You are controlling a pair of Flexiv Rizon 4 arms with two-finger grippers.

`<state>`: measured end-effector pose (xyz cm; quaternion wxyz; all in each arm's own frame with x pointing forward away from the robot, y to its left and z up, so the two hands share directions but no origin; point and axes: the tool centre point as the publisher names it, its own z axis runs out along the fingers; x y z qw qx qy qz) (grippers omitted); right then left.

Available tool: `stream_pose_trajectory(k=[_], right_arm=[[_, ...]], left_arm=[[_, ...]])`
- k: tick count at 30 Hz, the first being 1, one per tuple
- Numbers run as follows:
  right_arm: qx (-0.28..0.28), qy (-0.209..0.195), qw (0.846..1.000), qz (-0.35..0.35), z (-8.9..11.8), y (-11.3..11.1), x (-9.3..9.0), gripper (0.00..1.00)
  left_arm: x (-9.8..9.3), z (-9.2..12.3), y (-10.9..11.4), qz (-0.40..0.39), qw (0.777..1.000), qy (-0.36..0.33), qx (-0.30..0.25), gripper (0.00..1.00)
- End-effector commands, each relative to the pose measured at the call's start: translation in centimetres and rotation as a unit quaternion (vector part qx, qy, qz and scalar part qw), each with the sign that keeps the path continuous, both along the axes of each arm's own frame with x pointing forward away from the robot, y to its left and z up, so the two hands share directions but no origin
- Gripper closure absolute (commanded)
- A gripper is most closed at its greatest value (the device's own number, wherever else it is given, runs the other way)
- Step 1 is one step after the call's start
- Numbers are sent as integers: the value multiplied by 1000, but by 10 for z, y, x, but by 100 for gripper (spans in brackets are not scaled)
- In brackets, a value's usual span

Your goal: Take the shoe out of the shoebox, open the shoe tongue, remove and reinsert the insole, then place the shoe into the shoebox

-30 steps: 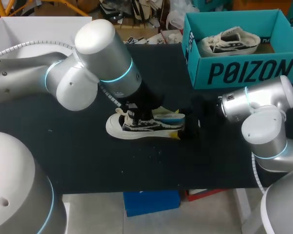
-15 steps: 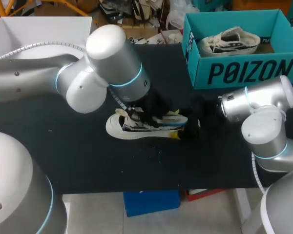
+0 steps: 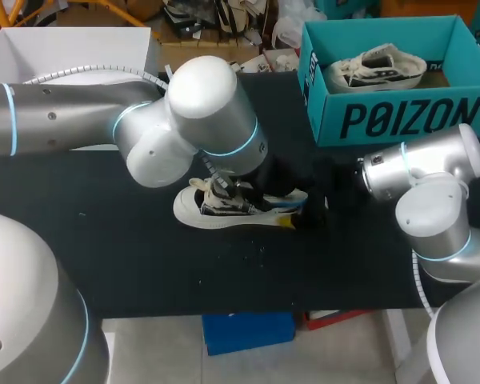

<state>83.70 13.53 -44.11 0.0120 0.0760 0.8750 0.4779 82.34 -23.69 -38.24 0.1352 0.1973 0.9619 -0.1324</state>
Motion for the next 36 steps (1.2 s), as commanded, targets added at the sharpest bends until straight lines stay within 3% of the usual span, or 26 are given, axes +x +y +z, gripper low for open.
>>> stream_pose_trajectory(k=[1,6,9,11,16,26,36], right_arm=[[0,1,1000,0,-3,0,1,100],[0,1,1000,0,-3,0,1,100],[0,1,1000,0,-3,0,1,100],[0,1,1000,0,-3,0,1,100],[0,1,1000,0,-3,0,1,100],[0,1,1000,0,-3,0,1,100],[0,1,1000,0,-3,0,1,100]], left_arm=[[4,-4,-9,3,1000,-3,-4,58],[8,-6,-16,-1,1000,-2,-10,64],[8,-7,-19,-3,1000,-2,-12,72],[8,-6,-20,-2,1000,-4,-13,100],[-2,6,-14,-13,1000,0,-22,100],[-49,47,9,-79,990,50,-102,100],[-75,116,-13,-104,961,110,-231,100]])
